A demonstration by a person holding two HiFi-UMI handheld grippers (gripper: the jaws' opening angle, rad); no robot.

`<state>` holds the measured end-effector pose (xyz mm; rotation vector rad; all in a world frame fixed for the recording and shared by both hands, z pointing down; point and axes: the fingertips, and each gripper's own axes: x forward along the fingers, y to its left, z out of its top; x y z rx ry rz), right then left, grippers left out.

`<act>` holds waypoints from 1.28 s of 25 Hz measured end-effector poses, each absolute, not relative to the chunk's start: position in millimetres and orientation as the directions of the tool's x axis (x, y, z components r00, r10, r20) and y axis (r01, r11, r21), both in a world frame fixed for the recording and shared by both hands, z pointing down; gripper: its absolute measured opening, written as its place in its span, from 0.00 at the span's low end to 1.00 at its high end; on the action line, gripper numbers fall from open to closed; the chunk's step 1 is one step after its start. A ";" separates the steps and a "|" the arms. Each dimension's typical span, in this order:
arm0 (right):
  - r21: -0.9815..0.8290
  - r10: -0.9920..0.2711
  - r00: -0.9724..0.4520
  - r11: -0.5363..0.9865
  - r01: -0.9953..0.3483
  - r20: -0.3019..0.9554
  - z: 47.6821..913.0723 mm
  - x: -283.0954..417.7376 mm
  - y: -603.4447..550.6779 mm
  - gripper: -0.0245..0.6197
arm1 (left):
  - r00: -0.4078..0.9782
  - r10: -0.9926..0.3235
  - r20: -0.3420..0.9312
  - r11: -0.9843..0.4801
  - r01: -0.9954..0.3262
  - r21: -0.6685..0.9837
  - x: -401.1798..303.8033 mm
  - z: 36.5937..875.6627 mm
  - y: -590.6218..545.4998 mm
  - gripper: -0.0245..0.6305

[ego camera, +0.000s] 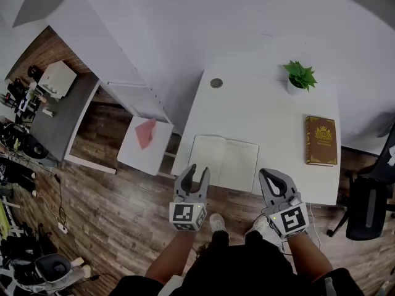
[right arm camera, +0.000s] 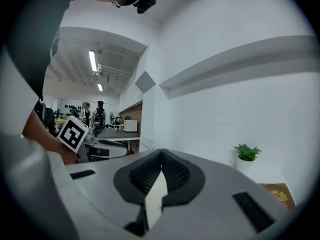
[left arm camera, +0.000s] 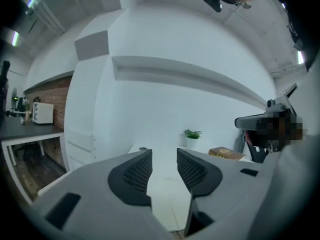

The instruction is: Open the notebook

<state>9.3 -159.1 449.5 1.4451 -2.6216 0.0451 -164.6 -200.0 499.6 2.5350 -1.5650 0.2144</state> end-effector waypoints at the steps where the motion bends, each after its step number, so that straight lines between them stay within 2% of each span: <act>1: 0.036 -0.842 -0.519 0.529 -0.848 0.145 449.4 12.9 -158.2 0.03 | 0.460 -0.869 0.183 -0.460 -0.887 0.043 -155.1 492.6 -197.3 0.24; 5: 0.048 -0.856 -0.505 0.512 -0.858 0.110 444.8 25.7 -156.2 0.03 | 0.517 -0.841 0.159 -0.530 -0.847 -0.047 -122.1 479.2 -185.7 0.06; 6: 0.036 -0.861 -0.497 0.503 -0.863 0.111 444.6 28.9 -155.3 0.03 | 0.542 -0.825 0.159 -0.555 -0.830 -0.054 -112.8 476.9 -182.5 0.05; 11: 0.045 -0.882 -0.460 0.466 -0.884 0.105 437.9 44.2 -152.8 0.03 | 0.640 -0.752 0.160 -0.655 -0.752 -0.072 -75.3 459.8 -167.8 0.05; 14: 0.115 -0.889 -0.448 0.457 -0.882 0.097 432.5 48.6 -152.9 0.03 | 0.664 -0.730 0.166 -0.682 -0.726 -0.094 -64.8 461.1 -165.0 0.05; 17: 0.191 -0.890 -0.441 0.456 -0.869 0.118 428.4 49.8 -150.8 0.03 | 0.685 -0.715 0.138 -0.695 -0.718 -0.041 -55.8 454.9 -162.0 0.05; 32: 0.153 -0.905 -0.420 0.425 -0.892 0.062 414.0 59.9 -154.6 0.03 | 0.663 -0.736 0.139 -0.675 -0.734 -0.075 -52.7 446.0 -164.5 0.05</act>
